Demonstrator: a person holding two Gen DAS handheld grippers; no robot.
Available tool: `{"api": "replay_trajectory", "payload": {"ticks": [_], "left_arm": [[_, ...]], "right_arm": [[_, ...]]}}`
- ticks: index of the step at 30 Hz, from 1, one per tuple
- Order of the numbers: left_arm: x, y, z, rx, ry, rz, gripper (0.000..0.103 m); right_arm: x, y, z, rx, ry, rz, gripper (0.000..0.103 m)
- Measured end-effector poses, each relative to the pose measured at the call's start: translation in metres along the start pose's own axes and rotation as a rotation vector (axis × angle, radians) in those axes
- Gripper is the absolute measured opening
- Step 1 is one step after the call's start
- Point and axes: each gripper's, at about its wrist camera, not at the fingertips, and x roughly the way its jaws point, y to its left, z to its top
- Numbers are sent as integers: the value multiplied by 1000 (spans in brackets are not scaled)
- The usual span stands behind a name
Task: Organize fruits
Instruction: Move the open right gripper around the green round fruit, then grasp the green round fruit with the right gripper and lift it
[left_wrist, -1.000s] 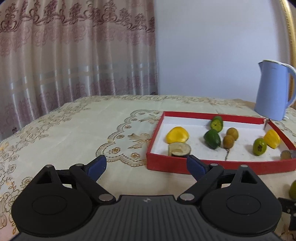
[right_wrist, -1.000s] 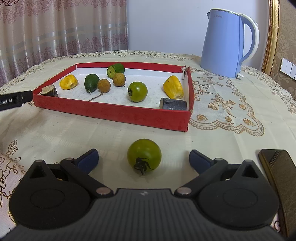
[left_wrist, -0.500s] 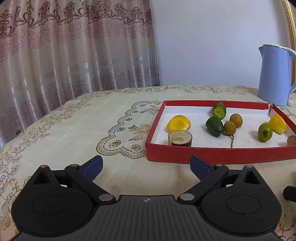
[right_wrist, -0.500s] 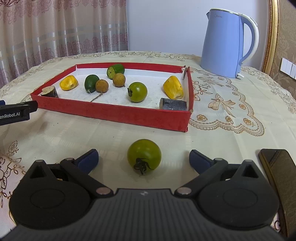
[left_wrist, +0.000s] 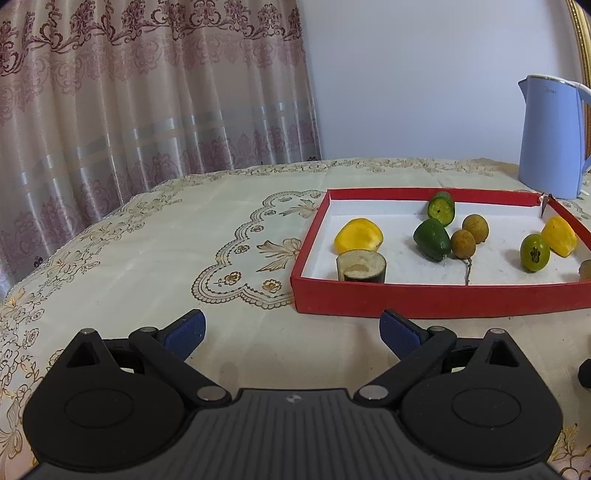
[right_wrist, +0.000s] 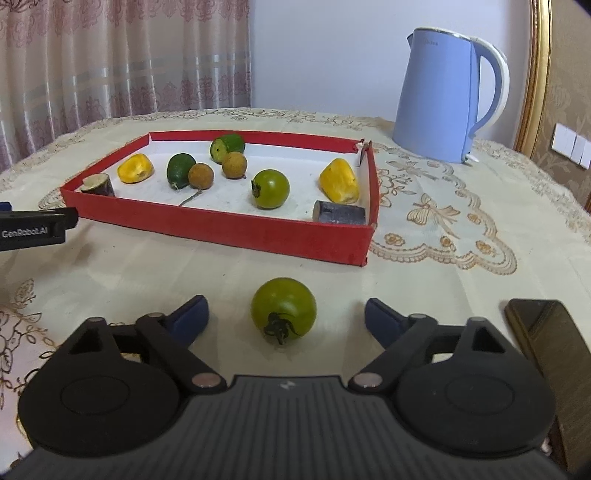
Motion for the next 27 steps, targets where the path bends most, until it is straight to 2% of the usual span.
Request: {"api": "replay_trajectory", "payload": {"ticks": [9,14,16,23,27], "left_arm": [[0,-3,-1,17,0,11,102],[0,-2,-1,16,-2,10,102],[-1,-3,0,19,-6,10,102],[-1,-10,0,67,-9,46,102],[-1,-18,-1,121,-13,80,102]], "right_arm": [[-5,3,-2,-21,-15,25,67],[-8,4,-3,-24,-25,31,49],[-9,5,-3,-26,-28,33,44],[-11,5,-4,-39,-34,10,33],[-12,6,-4,-51,-37,0,32]]}}
